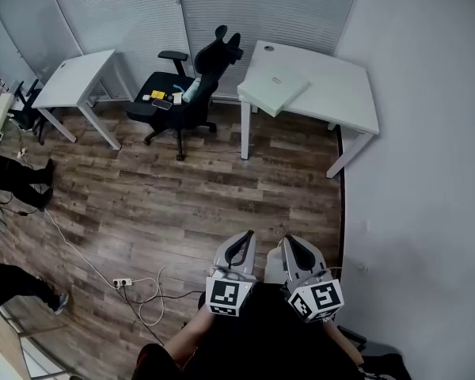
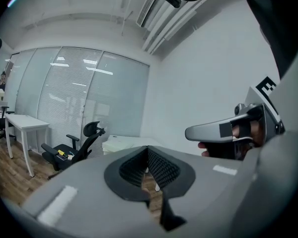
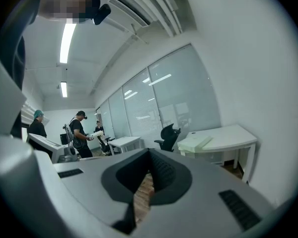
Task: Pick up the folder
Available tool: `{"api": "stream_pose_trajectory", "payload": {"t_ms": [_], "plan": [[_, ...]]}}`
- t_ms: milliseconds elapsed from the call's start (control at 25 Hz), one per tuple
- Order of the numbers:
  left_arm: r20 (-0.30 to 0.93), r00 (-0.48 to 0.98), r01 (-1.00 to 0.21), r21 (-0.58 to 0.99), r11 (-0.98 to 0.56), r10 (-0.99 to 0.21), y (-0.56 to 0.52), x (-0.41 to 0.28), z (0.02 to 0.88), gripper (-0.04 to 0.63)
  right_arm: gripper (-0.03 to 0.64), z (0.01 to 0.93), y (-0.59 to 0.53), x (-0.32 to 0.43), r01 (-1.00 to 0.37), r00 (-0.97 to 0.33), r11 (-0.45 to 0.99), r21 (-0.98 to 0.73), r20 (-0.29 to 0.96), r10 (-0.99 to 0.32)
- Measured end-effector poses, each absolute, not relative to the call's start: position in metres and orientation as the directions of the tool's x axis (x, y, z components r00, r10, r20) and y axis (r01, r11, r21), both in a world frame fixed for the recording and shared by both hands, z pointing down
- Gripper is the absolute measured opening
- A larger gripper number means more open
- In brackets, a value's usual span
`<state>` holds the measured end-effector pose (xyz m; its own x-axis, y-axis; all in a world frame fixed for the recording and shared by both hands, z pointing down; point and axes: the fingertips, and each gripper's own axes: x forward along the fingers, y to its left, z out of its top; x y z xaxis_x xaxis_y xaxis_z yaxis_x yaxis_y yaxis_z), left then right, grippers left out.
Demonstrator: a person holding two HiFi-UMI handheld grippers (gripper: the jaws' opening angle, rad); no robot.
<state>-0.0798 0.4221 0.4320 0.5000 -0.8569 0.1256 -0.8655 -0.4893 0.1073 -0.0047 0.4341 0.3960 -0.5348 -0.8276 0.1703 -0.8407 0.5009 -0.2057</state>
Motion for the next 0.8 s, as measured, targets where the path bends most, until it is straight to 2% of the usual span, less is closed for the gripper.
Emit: {"api": "stream_pose_trajectory", "payload": {"t_ms": [600, 800], "plan": [[0.187, 0.484, -0.875, 0.115, -0.470, -0.855, 0.364, -0.056, 0.445, 0.005, -0.003, 0.411, 0.368, 0.029, -0.841, -0.522, 0.461, -0.283, 0.206, -0.828], [0.204, 0.499, -0.862, 0.214, -0.459, -0.842, 0.334, -0.043, 0.451, 0.005, -0.002, 0.411, 0.336, 0.048, -0.849, -0.505, 0.437, -0.296, 0.211, -0.837]]}}
